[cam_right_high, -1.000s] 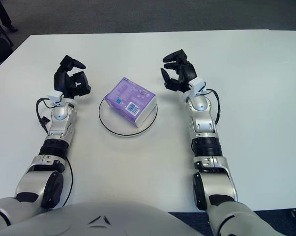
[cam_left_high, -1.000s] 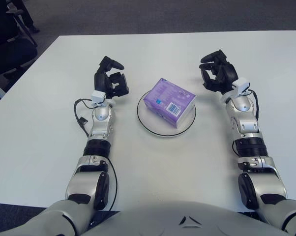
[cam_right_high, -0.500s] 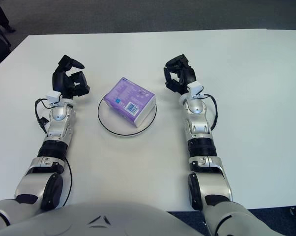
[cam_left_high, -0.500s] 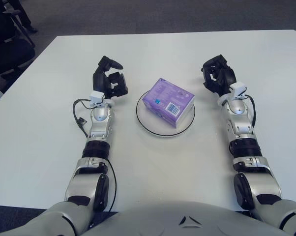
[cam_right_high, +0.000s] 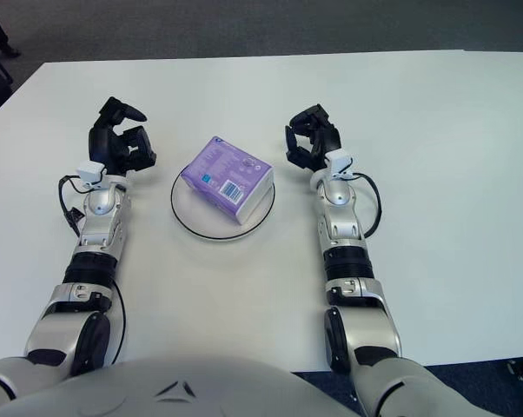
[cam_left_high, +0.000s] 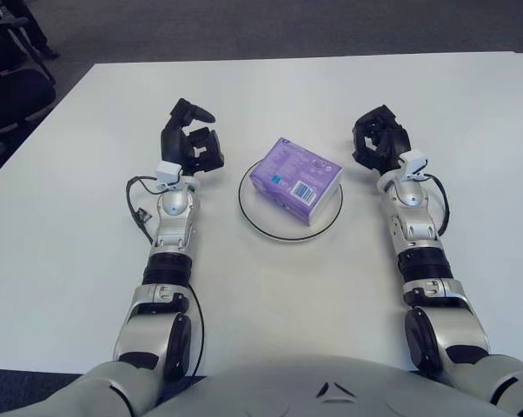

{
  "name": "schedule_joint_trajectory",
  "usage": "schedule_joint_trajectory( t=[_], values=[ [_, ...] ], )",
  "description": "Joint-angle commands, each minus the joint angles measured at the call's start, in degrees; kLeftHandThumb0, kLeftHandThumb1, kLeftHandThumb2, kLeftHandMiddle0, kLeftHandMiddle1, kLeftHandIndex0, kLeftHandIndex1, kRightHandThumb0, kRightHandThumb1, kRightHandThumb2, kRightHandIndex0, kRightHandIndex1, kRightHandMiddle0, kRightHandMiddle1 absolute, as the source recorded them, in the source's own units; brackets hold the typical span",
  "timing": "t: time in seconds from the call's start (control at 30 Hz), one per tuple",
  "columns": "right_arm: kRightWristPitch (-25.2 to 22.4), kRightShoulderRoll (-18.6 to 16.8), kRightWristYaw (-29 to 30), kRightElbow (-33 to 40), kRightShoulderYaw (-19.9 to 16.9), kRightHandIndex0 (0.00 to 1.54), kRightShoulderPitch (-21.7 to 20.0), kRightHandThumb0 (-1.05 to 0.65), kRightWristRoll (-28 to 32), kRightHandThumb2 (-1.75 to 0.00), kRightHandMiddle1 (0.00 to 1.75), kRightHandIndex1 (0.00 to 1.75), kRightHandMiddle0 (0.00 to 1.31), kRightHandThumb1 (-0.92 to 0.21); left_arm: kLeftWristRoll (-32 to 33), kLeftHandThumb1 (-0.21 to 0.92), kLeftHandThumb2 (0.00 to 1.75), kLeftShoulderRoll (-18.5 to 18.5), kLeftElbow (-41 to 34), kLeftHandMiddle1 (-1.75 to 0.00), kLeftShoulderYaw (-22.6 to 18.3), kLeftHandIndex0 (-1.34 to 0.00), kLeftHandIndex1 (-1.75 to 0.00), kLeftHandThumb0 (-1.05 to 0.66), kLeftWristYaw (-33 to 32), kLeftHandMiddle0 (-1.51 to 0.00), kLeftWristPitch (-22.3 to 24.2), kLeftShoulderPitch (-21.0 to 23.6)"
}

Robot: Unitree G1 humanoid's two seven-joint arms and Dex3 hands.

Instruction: Put the tissue paper into the plate.

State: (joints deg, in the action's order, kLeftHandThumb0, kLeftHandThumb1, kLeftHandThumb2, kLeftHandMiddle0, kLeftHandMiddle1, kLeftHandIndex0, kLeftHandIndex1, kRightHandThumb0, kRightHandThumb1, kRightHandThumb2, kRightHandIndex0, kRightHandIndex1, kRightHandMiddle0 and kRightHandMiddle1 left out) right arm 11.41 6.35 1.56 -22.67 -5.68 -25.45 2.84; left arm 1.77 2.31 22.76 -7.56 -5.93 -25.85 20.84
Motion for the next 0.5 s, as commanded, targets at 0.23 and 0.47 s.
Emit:
schedule_joint_trajectory(
  t=[0.23,0.47],
  values=[
    [-1.54,-2.27,1.95,-2.76,-2.21,0.55,1.31,-0.01,1.87,-1.05,1.75,1.48,0.40,-0.47,0.34,0.35,1.28,-2.04,1.96,-1.75,0.18,-0.59,-1.75,-0.47,0.10,-1.33,2.57,-10.21],
    [0.48,-4.01,1.49,-5.18,-3.05,0.68,2.65,-0.01,3.04,-1.16,1.75,1.44,0.41,-0.37,-0.17,0.36,1.27,-1.92,1.20,-1.75,0.18,-0.58,-1.75,-0.47,-0.36,-1.33,3.39,-10.40]
  ],
)
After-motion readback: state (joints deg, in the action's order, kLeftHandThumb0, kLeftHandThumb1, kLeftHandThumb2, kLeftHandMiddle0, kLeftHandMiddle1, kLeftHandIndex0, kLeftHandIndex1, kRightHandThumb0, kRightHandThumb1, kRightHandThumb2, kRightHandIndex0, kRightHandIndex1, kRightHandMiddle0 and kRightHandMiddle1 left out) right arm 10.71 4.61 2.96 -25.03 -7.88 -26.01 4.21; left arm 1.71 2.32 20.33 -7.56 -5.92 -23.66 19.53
